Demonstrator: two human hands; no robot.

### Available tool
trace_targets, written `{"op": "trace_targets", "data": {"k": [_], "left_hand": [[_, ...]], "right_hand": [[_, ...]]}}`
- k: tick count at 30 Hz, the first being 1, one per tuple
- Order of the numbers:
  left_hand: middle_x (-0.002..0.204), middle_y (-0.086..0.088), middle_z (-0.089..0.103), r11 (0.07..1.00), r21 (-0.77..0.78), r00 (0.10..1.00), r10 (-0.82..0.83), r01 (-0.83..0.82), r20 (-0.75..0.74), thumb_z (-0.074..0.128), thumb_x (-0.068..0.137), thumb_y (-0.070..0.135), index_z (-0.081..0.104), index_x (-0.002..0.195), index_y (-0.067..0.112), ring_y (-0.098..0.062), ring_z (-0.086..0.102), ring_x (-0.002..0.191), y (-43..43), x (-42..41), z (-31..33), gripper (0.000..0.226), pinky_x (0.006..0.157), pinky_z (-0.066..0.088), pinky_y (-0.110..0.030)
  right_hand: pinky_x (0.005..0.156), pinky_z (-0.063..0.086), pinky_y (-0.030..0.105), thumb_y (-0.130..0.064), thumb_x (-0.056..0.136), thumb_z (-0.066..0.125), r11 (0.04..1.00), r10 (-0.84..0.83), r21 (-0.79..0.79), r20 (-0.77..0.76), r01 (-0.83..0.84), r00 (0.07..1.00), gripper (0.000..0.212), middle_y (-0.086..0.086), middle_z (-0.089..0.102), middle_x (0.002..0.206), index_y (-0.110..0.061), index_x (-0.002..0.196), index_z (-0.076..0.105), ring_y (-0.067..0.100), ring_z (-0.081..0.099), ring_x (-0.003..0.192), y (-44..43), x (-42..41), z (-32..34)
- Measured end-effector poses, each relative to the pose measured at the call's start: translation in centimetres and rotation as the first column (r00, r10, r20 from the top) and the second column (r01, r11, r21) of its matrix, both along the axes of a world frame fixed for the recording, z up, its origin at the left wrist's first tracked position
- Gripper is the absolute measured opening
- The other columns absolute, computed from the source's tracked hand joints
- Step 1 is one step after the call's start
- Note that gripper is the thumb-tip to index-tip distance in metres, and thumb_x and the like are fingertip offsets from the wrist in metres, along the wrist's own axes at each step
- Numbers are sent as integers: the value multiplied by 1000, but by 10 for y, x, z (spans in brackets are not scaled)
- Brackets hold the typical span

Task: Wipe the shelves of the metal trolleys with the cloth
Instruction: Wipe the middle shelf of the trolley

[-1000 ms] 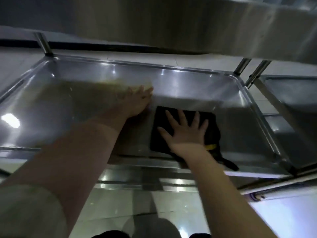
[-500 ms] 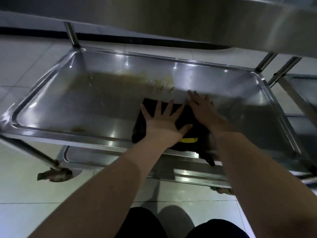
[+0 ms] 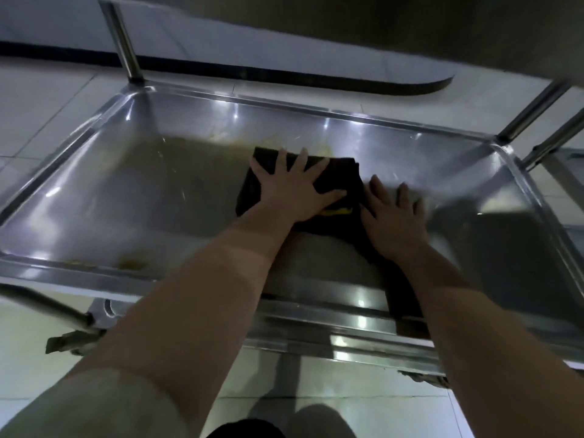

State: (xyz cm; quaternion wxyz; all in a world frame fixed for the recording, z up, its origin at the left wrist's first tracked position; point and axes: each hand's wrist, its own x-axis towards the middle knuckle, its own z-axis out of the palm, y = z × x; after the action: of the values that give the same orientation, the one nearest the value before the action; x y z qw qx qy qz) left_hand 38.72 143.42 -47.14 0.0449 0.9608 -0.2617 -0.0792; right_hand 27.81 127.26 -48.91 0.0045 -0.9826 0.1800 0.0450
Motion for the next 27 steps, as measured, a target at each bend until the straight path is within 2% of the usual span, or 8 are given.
{"op": "trace_targets", "data": {"k": [3,7,9,13,17,22,27], "left_hand": [[166,4,-5,1000,-14,1000,1,-1,16,18,79,90,4,154,49,-34,-11,150,-31,45,3,86,102,-7,-80],[166,1,-7,997,31,995,-66,63,73,12,84,85,-2,150,56,-39,-13,149,-38,48,0,73,101,-9,-81],[165,3,-11,995,53,996,-84,83,35,10,81,88,-5,148,59,-39,-14,148,-19,35,-2,74,100,-9,-82],[163,6,-19,993,94,997,-66,70,-44,5,62,99,-14,142,63,-37,-19,147,55,-8,4,90,100,-10,-81],[159,8,-28,986,141,993,-73,87,-97,8,66,97,-23,137,67,-36,-29,144,105,-53,7,84,101,-16,-77],[164,6,-16,995,83,999,-50,51,-8,10,62,99,-10,143,65,-40,-17,147,50,10,2,90,98,-10,-83],[166,2,-6,997,57,998,-57,56,20,19,70,97,0,148,60,-40,-10,149,-17,83,6,88,100,-6,-83]], "right_hand": [[117,0,58,-55,101,18,1000,-22,9,22,22,999,57,-15,-4,164,-43,155,4,35,-4,150,-3,4,-2],[118,-2,59,-59,99,18,999,-37,34,27,36,999,57,-16,-3,164,-46,153,4,35,-4,150,-4,3,-1],[118,-2,60,-59,99,19,998,-32,57,32,30,999,57,-17,-2,164,-47,153,4,35,-5,150,-4,2,2],[117,-3,60,-60,99,22,997,-32,76,38,29,999,57,-17,-2,164,-51,152,4,36,-5,150,-1,1,5],[117,-3,60,-61,98,20,998,-30,58,40,28,999,57,-17,-2,164,-51,152,3,37,-5,150,1,1,4],[118,-1,59,-60,99,18,999,-30,40,42,29,999,57,-17,-3,164,-50,152,2,37,-5,150,1,2,3],[118,-1,58,-60,99,18,999,-29,43,49,27,998,56,-18,-3,163,-51,152,2,36,-5,150,-1,2,2]]}}
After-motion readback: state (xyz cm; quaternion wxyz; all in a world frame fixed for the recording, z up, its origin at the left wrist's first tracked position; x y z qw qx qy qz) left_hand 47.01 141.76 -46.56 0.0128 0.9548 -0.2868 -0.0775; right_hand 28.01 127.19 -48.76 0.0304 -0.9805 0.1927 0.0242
